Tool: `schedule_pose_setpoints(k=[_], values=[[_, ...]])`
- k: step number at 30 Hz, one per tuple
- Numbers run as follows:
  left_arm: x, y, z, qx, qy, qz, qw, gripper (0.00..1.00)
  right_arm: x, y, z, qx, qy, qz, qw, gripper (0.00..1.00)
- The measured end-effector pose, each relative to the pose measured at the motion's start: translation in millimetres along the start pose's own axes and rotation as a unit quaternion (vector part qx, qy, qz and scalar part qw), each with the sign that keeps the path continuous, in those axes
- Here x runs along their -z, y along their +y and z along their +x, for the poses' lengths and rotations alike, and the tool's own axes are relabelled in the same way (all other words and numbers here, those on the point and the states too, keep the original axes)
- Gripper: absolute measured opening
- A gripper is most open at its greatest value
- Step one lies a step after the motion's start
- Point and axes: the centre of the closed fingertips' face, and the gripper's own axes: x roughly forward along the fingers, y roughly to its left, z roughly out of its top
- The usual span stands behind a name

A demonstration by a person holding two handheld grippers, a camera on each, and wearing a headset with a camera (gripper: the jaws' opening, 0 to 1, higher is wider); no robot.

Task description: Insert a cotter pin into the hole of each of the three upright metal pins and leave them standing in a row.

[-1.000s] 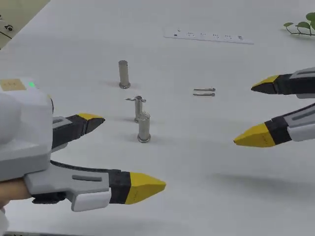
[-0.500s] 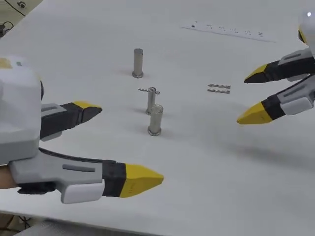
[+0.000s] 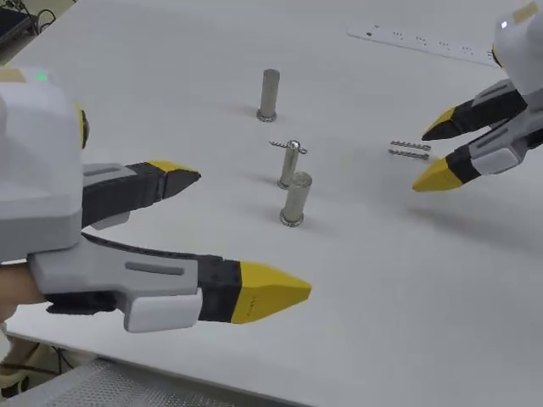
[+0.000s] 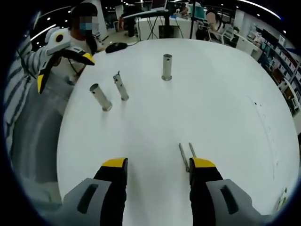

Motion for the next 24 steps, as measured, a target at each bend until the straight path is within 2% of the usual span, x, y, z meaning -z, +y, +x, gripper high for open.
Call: schedule_pose_setpoints(k=[5,8,10,13,15,20,22,24], values=[[4.9,2.7,0.8,-0.002,0.008,-0.006,0.9999,0.97,4.8,-8.6,6.3,-0.008,0.013,0.006,0.9999,0.45],[3.6,2.0,0.9,-0.001,0.001,-0.001,1.0,0.94,8.2,-16.1,9.7,-0.007,0.018,0.014,0.9997,0.37],[1.7,1.4,0.7,-0.001,-0.005,0.001,1.0,0.91,11.7,-15.8,8.2,-0.004,0.025,0.018,0.9995,0.35],[-0.2,0.4,1.1,0.0,-0.01,0.002,1.0,0.9,14.5,-18.7,10.8,-0.002,0.034,0.02,0.9992,0.34],[-0.2,0.1,1.4,0.0,-0.009,0.0,1.0,0.91,16.1,-18.7,11.8,-0.002,0.039,0.021,0.999,0.3],[0.5,-1.4,1.4,0.002,-0.01,0.002,0.9999,0.87,21.6,-19.3,14.5,-0.002,0.061,0.001,0.9982,0.16],[0.6,-1.1,0.9,0.001,-0.01,0.0,0.9999,0.88,21.3,-19.8,14.5,0.0,0.063,-0.007,0.998,0.16],[0.5,-1.1,0.2,0.0,-0.01,0.0,0.9999,0.88,16.1,-21.9,12.6,0.006,0.053,-0.007,0.9985,0.16]])
